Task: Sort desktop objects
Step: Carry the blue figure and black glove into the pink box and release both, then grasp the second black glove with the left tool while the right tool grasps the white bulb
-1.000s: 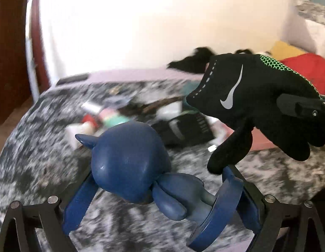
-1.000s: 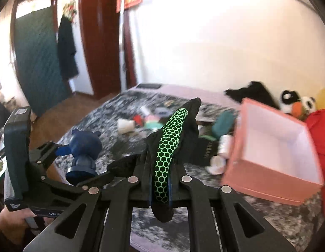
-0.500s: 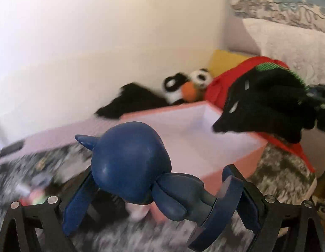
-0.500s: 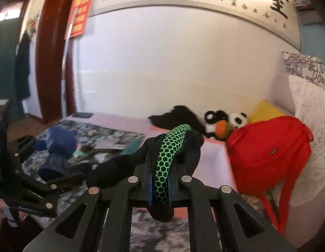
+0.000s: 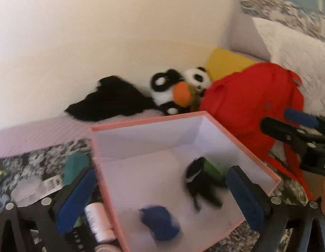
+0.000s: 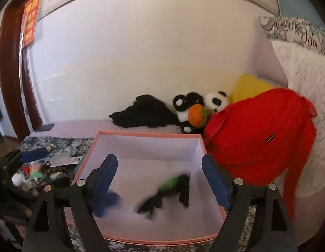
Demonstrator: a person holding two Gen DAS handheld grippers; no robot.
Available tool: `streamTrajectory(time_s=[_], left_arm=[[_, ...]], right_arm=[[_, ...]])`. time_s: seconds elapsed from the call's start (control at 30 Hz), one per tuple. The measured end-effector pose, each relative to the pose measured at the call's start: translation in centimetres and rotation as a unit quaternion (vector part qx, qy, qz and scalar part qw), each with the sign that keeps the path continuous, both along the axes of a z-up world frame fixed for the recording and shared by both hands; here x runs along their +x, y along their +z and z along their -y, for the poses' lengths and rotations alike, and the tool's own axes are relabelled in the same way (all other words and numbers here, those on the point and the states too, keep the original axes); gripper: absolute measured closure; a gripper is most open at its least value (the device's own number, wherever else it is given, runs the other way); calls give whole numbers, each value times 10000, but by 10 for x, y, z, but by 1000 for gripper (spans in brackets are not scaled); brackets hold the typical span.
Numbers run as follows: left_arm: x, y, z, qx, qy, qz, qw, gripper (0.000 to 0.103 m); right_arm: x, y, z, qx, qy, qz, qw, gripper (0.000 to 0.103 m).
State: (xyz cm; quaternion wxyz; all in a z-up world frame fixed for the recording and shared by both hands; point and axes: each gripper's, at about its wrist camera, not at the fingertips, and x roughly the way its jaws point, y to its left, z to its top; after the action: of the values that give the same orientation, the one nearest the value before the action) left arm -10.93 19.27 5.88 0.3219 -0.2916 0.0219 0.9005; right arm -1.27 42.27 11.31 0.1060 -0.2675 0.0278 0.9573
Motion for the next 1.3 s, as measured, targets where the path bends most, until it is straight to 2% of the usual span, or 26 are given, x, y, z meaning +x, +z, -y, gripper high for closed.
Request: streamTrajectory(time_s=[0.13, 0.23, 0.4, 0.47, 0.57, 0.73, 0.83, 0.93, 1.03, 1.07, 1.1, 1.17, 1.3], left_arm=[[-5, -8, 48, 57, 458, 151, 9988, 1], [5, -26, 94, -108, 789, 252, 9965, 1], [22, -91, 166, -603, 1242, 638, 9884, 1], [25, -119, 184, -733, 1256, 868, 9856, 1], [16, -151, 194, -929, 1105, 1183, 9824, 1], [-11, -179, 178, -961, 818, 1385, 9823, 1], [-37, -195, 163, -1146, 777, 1436, 9799, 1], [-55, -202, 149, -1453, 887, 1325, 9765, 1], [-63, -206, 145, -1523, 850, 1525, 9728, 28], [-62, -201, 151, -1429, 954, 1536, 9731, 68], [-61, -196, 158, -1298, 1055, 1588, 9730, 89], [-55, -191, 180, -992, 1296, 1753, 9709, 89], [-21, -185, 226, -926, 1852, 1807, 9615, 90]], right_arm=[[5, -6, 19, -245, 225, -14, 9994, 17], [9, -11, 53, -354, 570, 1, 9977, 17], [1, -32, 125, -597, 1296, 295, 9893, 17], [-6, -48, 154, -682, 1547, 495, 9844, 17], [-18, -74, 195, -829, 1904, 862, 9744, 17], [-33, -111, 233, -1192, 2201, 1338, 9589, 18], [-35, -121, 236, -1347, 2206, 1432, 9553, 18], [-35, -125, 234, -1272, 2152, 1476, 9569, 18], [-39, -129, 231, -1182, 2082, 1515, 9590, 18], [-41, -130, 230, -1153, 2068, 1519, 9596, 18], [-43, -130, 230, -1120, 2064, 1518, 9601, 20], [-49, -131, 233, -1059, 2087, 1536, 9600, 22], [-67, -137, 264, -1016, 2363, 1616, 9527, 26]])
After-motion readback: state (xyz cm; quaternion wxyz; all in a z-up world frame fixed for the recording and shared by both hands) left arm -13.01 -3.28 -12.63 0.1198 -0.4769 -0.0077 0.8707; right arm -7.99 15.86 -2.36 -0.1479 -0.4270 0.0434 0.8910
